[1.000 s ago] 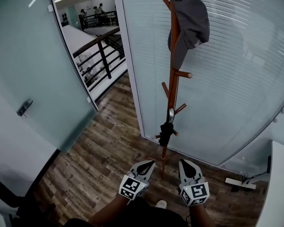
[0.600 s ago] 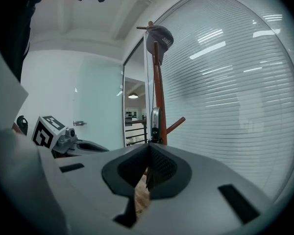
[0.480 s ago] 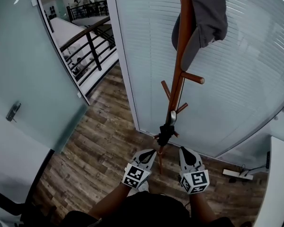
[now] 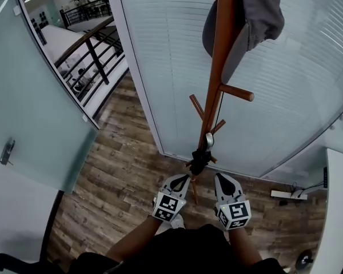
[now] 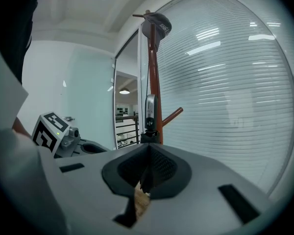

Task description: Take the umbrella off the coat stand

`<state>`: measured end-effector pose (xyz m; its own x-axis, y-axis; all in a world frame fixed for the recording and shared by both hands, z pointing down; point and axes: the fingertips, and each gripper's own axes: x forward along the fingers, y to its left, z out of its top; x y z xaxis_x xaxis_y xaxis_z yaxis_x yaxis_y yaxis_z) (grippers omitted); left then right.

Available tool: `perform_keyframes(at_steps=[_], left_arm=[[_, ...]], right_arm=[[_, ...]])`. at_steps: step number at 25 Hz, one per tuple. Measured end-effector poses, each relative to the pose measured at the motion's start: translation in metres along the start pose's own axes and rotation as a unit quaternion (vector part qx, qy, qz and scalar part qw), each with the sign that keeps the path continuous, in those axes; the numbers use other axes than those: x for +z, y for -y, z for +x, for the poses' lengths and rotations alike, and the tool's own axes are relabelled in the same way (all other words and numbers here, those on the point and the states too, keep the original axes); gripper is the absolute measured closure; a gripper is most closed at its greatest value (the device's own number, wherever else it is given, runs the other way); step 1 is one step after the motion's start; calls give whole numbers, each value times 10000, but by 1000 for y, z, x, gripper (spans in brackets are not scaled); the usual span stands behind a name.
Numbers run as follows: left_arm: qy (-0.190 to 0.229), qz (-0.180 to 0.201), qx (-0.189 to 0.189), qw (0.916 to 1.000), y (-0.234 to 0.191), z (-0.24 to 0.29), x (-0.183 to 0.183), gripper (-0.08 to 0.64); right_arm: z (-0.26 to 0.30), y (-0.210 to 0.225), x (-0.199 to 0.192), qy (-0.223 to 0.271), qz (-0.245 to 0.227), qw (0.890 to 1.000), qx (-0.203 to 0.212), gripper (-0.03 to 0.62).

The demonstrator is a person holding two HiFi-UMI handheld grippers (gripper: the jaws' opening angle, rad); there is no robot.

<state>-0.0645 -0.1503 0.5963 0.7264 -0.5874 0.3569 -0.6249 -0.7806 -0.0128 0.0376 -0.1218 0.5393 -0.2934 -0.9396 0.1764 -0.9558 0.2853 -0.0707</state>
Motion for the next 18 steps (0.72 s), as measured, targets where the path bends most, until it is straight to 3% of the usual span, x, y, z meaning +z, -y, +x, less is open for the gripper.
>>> perform_keyframes(at_steps=[5,11,15,18], left_arm=[[-18,143,-65,9999,0,8,-1,536],[-384,100,-55,9992,4,38,-14,289],[-617,-104,78,9980,1,60,-20,212],[-756,-188,205,9968,-2,73,-24,201]], right_arm=[[-4,8,-11,-94,179,9996,-199,586],[-2,18,-12,-189,179,9996,-108,586],[-1,22,-12,-254,114,9996,67,586],[-3,21,-13,-325,87,9991,249,586]])
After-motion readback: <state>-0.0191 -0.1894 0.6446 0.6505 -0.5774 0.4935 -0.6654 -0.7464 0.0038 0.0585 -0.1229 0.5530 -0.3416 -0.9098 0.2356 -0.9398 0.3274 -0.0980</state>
